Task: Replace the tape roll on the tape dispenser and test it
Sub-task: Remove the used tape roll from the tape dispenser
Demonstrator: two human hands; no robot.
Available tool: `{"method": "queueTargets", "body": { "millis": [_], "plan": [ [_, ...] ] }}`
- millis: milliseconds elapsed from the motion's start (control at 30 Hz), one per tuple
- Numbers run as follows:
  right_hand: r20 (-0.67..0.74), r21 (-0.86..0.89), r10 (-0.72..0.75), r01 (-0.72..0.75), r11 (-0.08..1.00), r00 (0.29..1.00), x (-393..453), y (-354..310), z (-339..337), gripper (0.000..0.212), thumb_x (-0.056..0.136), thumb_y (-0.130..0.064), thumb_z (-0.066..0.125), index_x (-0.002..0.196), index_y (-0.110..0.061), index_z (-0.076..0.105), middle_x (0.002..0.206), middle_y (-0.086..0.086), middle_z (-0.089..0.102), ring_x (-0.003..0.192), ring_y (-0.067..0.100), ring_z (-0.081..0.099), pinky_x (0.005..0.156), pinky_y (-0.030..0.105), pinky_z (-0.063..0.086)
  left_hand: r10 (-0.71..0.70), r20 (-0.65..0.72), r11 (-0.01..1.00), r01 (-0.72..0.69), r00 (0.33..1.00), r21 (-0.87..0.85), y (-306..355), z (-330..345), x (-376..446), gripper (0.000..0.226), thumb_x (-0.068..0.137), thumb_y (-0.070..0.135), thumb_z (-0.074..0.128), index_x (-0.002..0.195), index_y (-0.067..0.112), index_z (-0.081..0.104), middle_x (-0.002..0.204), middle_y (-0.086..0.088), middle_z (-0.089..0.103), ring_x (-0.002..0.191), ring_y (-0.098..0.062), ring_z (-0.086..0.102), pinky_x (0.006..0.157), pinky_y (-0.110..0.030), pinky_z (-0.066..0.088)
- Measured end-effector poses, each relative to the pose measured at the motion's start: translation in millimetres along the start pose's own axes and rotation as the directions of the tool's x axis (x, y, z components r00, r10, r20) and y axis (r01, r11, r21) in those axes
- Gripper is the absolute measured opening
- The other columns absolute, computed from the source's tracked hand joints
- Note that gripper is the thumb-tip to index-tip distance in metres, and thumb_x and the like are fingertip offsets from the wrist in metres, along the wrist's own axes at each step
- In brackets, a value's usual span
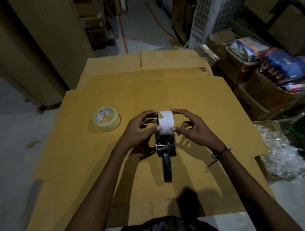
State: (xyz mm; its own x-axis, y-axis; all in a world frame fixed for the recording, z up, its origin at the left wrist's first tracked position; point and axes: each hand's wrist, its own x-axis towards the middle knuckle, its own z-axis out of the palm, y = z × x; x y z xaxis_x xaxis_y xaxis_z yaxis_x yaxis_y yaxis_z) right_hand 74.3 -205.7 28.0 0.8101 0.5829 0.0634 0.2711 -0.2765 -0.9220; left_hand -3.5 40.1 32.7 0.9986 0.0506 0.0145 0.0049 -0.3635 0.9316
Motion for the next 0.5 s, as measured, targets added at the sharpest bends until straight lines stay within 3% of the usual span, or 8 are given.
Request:
{"method": "queueTargets", "body": {
  "millis": [133,267,500],
  "plan": [
    [0.048,-0.048,-0.036,0.038,0.998,0.998,-4.0,2.3,-4.2,0.068,0.082,-0.019,0.09,0.14,-0.027,0.054,0.147,-0.01,0.055,0.072,0.024,0.074,0.065,0.015,0.05,0.065,0.024,0.996,-0.066,0.998,0.057,-4.7,-2.5,-1.8,0.074,0.077,0.026,0.094,0.14,0.032,0.056,0.145,0.017,0.059,0.138,-0.004,0.054,0.114,-0.048,0.045],
    [0.06,-0.054,-0.037,0.04,0.998,0.998,-2.3,1.1,-4.6,0.073,0.085,-0.023,0.088,0.146,-0.031,0.05,0.145,-0.011,0.056,0.073,0.022,0.075,0.067,0.017,0.052,0.039,0.049,0.999,-0.04,0.998,0.02,-3.1,-1.4,-0.4,0.079,0.075,0.032,0.095,0.141,0.037,0.053,0.147,0.019,0.056,0.136,-0.005,0.056,0.112,-0.045,0.047],
    [0.111,-0.095,-0.014,0.025,0.995,0.994,1.7,6.6,-8.0,0.065,0.083,-0.022,0.09,0.138,-0.023,0.056,0.143,-0.01,0.059,0.074,0.024,0.075,0.063,0.013,0.05,0.032,0.059,0.999,-0.032,0.998,0.007,5.2,5.9,4.1,0.079,0.077,0.028,0.094,0.144,0.04,0.052,0.144,0.014,0.058,0.126,0.002,0.061,0.1,-0.021,0.051]
  ]
}}
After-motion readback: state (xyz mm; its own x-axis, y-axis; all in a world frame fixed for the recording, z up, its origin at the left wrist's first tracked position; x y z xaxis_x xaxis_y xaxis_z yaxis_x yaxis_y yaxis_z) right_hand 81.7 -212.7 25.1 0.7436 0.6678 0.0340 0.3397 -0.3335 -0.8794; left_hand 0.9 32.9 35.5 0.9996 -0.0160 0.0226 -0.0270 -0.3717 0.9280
